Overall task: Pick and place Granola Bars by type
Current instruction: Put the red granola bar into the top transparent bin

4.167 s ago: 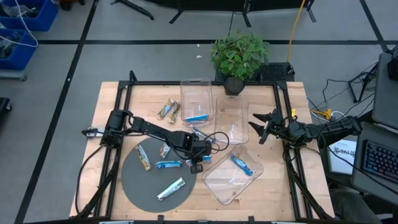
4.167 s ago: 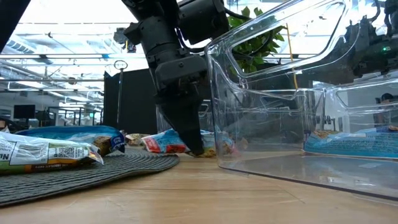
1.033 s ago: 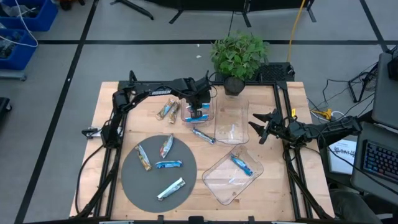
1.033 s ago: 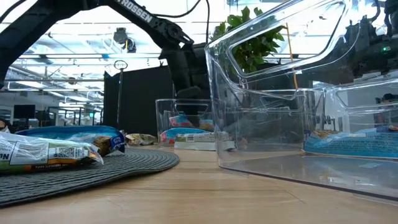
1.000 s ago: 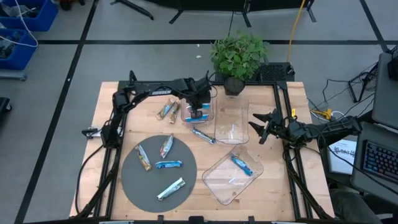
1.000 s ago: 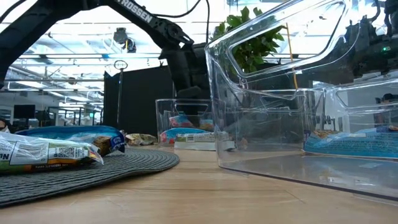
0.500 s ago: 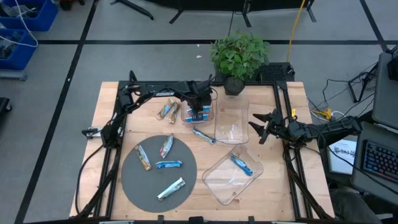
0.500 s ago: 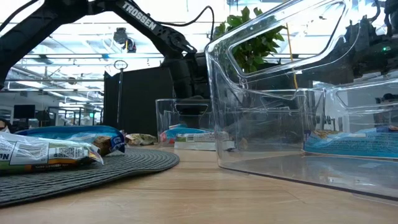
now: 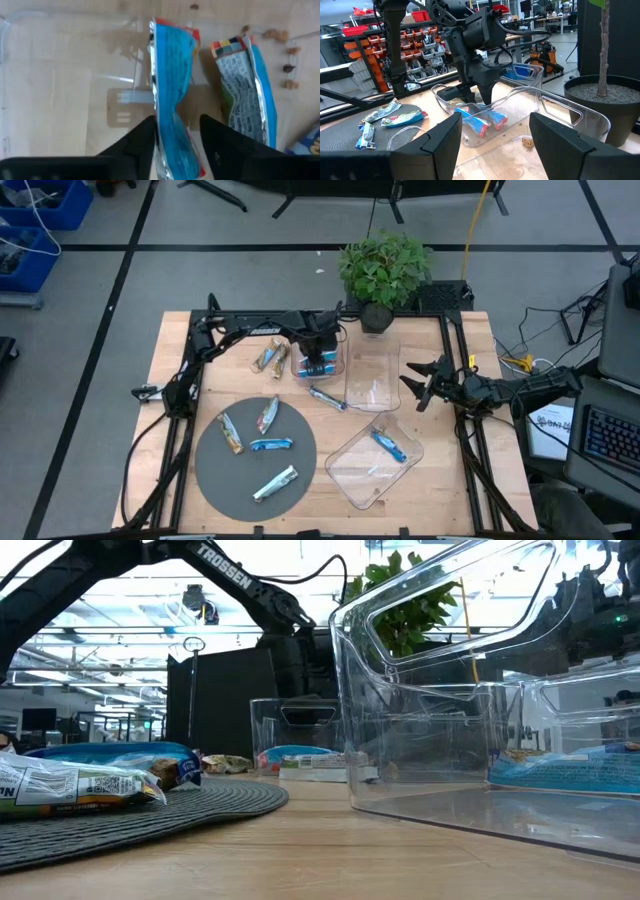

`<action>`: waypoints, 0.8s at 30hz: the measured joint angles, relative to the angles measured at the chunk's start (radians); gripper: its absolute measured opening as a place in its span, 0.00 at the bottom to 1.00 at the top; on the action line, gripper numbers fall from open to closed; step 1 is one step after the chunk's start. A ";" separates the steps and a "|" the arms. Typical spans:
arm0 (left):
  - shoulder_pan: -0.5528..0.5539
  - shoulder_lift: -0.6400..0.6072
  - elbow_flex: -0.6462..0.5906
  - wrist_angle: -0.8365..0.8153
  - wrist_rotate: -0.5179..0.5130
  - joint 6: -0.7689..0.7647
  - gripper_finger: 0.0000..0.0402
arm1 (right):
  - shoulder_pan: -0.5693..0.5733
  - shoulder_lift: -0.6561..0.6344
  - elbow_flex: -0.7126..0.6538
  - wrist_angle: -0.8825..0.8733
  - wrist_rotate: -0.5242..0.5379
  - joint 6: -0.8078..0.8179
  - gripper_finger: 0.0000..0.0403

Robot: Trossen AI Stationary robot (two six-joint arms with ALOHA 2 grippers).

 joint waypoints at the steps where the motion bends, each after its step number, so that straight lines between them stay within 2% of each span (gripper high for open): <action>1: 0.000 0.000 0.000 -0.004 0.000 0.000 0.45 | 0.000 0.000 0.000 0.000 0.000 0.000 0.56; 7: 0.004 -0.043 0.000 -0.040 -0.001 -0.017 0.62 | 0.000 0.000 0.000 0.000 0.000 0.000 0.56; 13: 0.001 -0.152 0.000 -0.073 -0.080 -0.144 0.74 | 0.000 0.000 0.000 0.000 0.000 0.000 0.56; 18: 0.006 -0.258 0.000 -0.135 -0.109 -0.273 0.77 | 0.000 0.000 0.000 0.000 0.000 0.000 0.56; 24: 0.005 -0.412 0.000 -0.164 -0.129 -0.362 0.76 | 0.000 0.001 0.000 0.000 0.000 0.000 0.56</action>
